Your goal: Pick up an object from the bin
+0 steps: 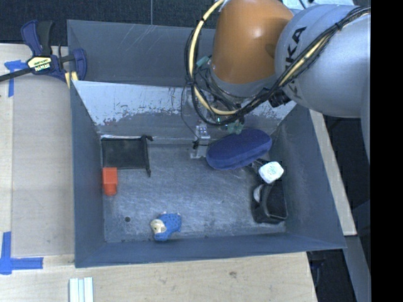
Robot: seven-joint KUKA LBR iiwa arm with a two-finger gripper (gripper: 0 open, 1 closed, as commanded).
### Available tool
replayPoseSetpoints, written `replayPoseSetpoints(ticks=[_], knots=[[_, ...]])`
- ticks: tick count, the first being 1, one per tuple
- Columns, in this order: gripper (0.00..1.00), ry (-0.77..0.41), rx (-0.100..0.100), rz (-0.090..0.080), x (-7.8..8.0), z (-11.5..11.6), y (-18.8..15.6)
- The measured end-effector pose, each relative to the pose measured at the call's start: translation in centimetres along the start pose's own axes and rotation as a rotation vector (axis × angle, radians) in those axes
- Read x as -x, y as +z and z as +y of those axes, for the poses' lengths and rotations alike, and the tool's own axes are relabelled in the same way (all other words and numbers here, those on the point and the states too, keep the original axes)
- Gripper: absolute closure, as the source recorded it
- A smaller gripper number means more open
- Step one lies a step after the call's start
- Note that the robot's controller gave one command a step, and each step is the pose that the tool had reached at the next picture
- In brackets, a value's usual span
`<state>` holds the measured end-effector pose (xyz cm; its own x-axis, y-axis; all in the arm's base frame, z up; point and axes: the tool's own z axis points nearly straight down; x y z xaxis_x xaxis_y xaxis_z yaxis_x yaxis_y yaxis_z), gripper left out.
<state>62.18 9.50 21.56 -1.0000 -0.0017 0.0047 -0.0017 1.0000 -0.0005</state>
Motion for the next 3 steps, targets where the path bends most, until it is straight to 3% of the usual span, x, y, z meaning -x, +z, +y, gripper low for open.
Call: replayPoseSetpoints(ticks=[1, 2, 3], knots=[[0.00, -0.027, -0.002, 0.001, -2.7, -4.5, 6.4], [0.00, -0.117, 0.003, -0.006, -5.1, 2.5, 5.5], [0.00, -0.331, 0.001, -0.008, 0.6, 5.2, 14.8]])
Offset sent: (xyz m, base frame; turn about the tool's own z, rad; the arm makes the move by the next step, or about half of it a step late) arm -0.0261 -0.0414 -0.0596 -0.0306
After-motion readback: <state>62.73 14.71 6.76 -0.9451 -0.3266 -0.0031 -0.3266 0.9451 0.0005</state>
